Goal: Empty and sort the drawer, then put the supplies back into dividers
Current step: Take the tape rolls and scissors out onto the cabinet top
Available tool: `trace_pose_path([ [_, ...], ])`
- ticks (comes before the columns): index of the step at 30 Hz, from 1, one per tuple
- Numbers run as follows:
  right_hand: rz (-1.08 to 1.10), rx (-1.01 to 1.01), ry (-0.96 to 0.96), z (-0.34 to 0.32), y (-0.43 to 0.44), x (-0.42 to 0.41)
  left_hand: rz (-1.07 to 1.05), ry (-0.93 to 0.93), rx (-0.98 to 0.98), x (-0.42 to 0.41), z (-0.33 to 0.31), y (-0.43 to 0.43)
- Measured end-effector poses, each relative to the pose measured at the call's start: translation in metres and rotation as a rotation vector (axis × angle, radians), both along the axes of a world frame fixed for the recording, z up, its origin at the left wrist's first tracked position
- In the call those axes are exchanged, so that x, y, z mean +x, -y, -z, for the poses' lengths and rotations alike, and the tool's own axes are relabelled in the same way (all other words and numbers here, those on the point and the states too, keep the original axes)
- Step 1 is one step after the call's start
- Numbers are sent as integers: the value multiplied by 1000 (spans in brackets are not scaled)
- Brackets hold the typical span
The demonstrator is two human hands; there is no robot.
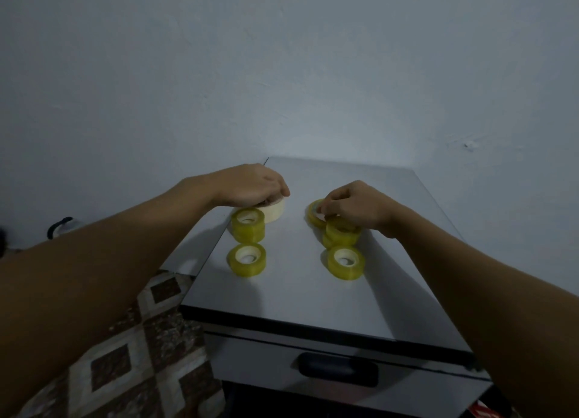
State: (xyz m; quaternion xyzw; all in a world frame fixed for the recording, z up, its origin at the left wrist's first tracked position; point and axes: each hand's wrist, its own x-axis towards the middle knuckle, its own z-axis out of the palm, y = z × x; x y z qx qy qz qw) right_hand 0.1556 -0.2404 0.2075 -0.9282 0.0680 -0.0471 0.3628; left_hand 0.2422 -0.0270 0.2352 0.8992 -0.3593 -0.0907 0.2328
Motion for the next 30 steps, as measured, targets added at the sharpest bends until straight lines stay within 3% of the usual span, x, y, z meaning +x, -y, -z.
trace_pose_path([
  [4, 17, -3, 117, -6, 0, -9, -29, 118, -101, -11, -7, -10],
  [9, 46, 0, 252, -17, -6, -40, -51, 130, -307, -40, -14, -31],
  [16, 48, 22, 340, -21, -32, -117, -76, 156, -442, -110, -12, -65],
  [23, 119, 107, 358, 18, -58, -192, -108, -17, -593, -184, 33, -78],
  [30, 207, 175, 305, 99, -76, -245, -133, -207, -479, -239, 128, -83],
])
